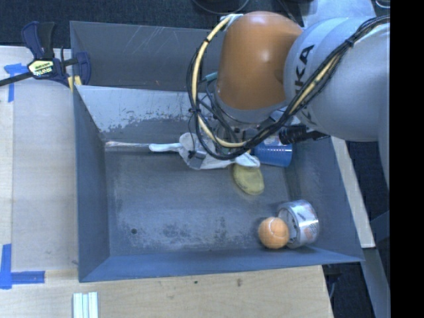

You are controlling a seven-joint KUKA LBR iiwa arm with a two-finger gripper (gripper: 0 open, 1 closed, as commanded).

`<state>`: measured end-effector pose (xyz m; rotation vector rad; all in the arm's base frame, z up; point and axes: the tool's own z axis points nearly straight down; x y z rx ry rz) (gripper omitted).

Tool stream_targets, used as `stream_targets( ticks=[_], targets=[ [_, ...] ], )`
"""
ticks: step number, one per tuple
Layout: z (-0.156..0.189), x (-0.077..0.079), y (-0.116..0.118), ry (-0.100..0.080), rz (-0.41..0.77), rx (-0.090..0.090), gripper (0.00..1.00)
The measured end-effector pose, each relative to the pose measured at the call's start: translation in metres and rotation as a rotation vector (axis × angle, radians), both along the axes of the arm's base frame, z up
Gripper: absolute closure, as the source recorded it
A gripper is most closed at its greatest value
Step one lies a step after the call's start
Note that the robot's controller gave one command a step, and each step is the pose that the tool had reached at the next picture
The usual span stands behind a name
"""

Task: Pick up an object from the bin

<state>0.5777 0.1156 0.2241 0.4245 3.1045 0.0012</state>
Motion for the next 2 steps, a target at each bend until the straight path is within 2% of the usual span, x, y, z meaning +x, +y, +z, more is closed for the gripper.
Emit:
stream_targets(
  ticks=[1, 2],
  targets=[
    [0.0610, 0.0011, -0.0023, -0.004, -0.007, 0.001, 1.00],
    [0.0640, 0.0076, -0.0025, -0.025, -0.019, 0.004, 1.00]
  ],
)
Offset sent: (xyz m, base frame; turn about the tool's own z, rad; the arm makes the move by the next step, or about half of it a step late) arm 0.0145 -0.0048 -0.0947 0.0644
